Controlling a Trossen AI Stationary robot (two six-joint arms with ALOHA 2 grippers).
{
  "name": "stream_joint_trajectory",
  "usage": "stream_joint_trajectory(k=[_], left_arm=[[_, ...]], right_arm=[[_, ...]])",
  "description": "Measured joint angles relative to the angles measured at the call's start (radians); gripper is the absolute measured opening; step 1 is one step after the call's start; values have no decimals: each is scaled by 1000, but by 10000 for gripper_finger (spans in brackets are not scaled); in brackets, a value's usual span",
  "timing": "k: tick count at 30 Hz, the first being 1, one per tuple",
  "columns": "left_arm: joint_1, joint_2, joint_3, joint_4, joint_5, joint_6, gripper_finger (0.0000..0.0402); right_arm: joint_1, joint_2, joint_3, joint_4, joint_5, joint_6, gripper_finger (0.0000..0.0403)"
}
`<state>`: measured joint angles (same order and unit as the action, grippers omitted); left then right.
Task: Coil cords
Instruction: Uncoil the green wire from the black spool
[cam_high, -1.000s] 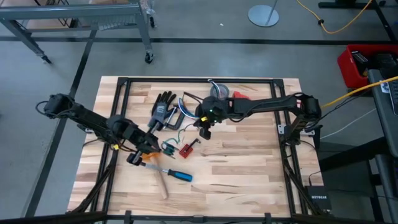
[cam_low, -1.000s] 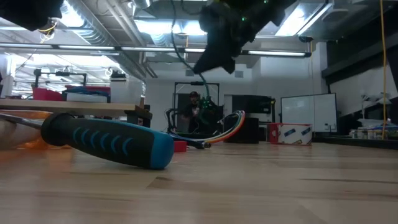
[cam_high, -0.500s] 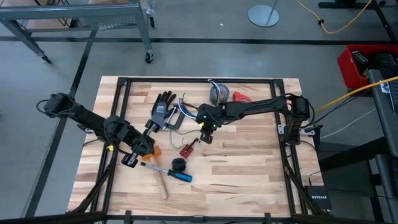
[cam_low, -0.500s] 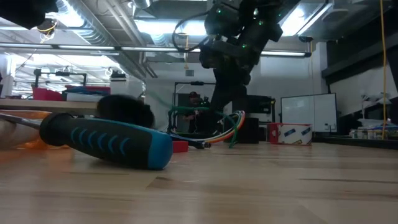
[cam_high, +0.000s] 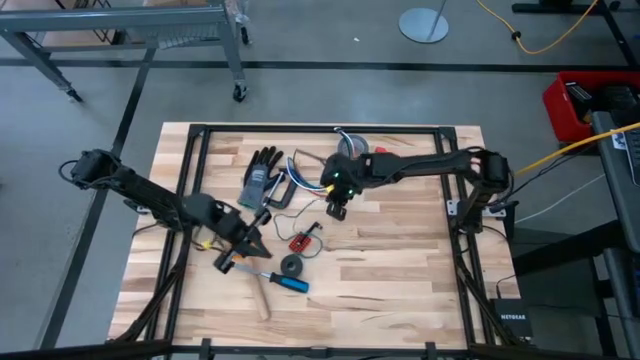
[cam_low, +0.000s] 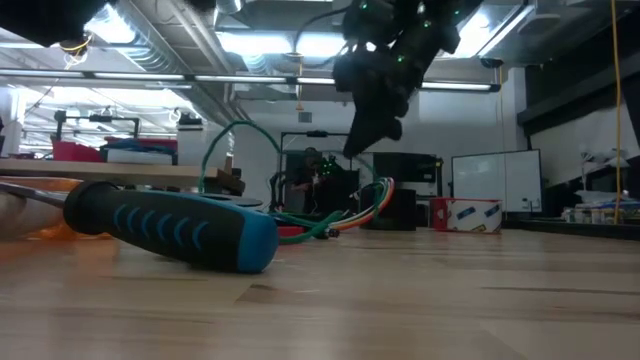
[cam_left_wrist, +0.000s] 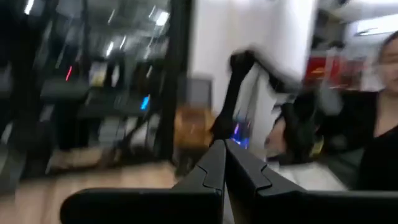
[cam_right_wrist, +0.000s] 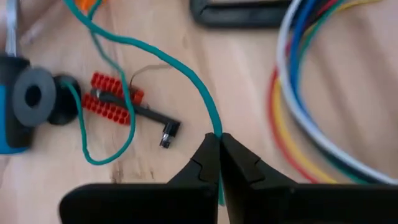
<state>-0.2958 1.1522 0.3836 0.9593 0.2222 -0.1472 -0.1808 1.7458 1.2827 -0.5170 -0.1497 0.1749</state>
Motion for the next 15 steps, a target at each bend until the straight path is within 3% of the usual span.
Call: stream_joint_trajectory(k=[7, 11, 15], left_arm=[[0, 1, 0, -277, -169, -264, 0], [2, 1, 0, -422, -209, -463, 0], [2, 2, 0, -539, -230, -610, 0]], right_arm=[[-78, -93, 0, -66, -38, -2, 5], [-96, -118, 0, -147, -122, -10, 5], [-95, -134, 0, -231, -139, -42, 5]])
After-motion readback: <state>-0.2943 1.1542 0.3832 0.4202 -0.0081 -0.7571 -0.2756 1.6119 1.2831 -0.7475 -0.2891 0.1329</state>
